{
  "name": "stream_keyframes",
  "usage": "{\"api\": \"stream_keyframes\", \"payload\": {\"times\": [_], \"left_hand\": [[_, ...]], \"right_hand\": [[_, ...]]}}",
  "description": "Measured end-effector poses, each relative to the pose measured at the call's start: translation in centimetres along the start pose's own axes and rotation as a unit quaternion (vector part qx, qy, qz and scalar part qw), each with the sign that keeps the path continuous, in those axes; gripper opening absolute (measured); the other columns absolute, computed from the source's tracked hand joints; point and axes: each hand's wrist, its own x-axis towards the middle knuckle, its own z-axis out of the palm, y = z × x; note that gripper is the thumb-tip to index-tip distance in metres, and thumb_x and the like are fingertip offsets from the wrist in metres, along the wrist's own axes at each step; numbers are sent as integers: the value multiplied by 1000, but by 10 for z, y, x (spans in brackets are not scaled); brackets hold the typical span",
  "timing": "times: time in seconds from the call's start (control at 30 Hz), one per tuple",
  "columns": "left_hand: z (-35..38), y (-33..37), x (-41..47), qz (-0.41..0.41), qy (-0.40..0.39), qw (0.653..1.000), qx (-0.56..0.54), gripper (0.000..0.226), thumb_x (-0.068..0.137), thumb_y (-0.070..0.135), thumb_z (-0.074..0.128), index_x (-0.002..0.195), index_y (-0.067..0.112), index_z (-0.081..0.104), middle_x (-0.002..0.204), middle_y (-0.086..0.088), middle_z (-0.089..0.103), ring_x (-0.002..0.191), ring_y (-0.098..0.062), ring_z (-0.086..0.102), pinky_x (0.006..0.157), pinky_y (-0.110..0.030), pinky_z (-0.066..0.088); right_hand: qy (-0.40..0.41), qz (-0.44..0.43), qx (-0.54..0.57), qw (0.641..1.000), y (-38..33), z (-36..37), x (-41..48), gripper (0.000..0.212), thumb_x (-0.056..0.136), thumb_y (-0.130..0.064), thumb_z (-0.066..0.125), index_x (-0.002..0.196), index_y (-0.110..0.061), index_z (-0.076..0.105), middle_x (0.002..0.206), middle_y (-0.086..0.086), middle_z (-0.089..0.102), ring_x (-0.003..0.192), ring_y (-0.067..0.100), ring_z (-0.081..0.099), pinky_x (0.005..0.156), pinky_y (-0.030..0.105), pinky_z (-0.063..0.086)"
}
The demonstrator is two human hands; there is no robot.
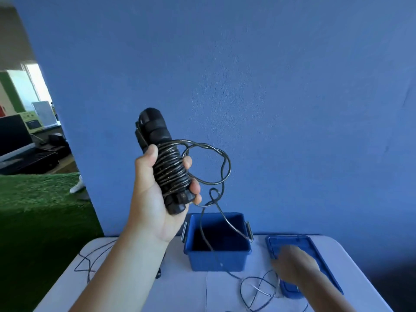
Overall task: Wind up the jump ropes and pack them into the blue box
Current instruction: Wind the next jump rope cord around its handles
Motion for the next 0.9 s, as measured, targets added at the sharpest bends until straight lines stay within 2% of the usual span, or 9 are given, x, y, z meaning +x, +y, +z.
{"api": "stream_keyframes", "payload": {"times": [0.1,0.23,0.3,0.4,0.47,0.6,0.73,0.83,0.9], "left_hand": [[1,-1,0,1,3,1000,1,34,87,53,45,83,21,58,74,0,61,40,-19,52,39,-25,42],[0,-2,2,6,0,1000,3,33,83,54,47,84,22,59,76,0,60,41,-20,52,41,-25,42],[1,-4,1,2,1,1000,-1,37,90,53,43,79,23,61,76,0,60,41,-19,52,41,-25,42],[4,-6,1,-3,3,1000,-7,38,85,54,46,73,24,64,76,0,61,41,-19,52,40,-25,42],[5,-6,1,-1,-3,1000,-12,37,80,55,48,71,24,66,76,0,61,41,-19,52,39,-25,42],[7,-7,0,-1,-17,1000,-14,36,81,54,48,72,24,65,76,0,60,41,-19,52,40,-25,42],[10,-14,-2,-20,-20,999,-16,35,80,53,47,75,22,63,75,-1,60,39,-19,52,39,-26,42],[11,-17,-1,-31,-20,999,-22,35,78,53,49,72,22,65,74,-1,60,38,-20,51,38,-26,42],[10,-19,0,-35,-17,999,-22,35,78,53,49,72,21,65,74,-1,60,38,-20,51,38,-25,42]], "right_hand": [[52,-57,8,997,-15,-30,-16,33,91,-40,48,110,-21,67,113,2,71,105,24,66,78,28,49],[135,-188,159,960,-40,-74,-57,33,77,-37,50,110,-36,58,74,-6,68,76,16,65,66,33,52],[114,-256,225,933,-55,-90,-79,32,79,-27,49,108,-37,60,71,-2,68,66,18,65,62,39,57],[24,-294,286,912,-75,-105,-107,36,80,-29,49,113,-36,63,85,5,70,74,27,69,71,50,61],[12,-293,212,932,-83,-108,-119,43,79,-49,51,115,-25,59,84,7,67,79,29,64,76,50,58],[129,-241,18,962,-99,-103,-125,69,75,-89,44,79,-21,55,77,-5,58,73,16,53,65,33,43],[190,-247,43,949,-113,-96,-112,47,86,-67,55,84,-20,64,75,-5,55,77,24,53,63,30,40],[193,-260,196,926,-113,-98,-104,39,83,-57,63,72,-20,59,64,-5,57,66,16,53,54,28,38],[213,-266,293,894,-111,-102,-95,43,82,-51,66,64,-14,52,52,-2,47,57,18,38,52,30,35]]}}
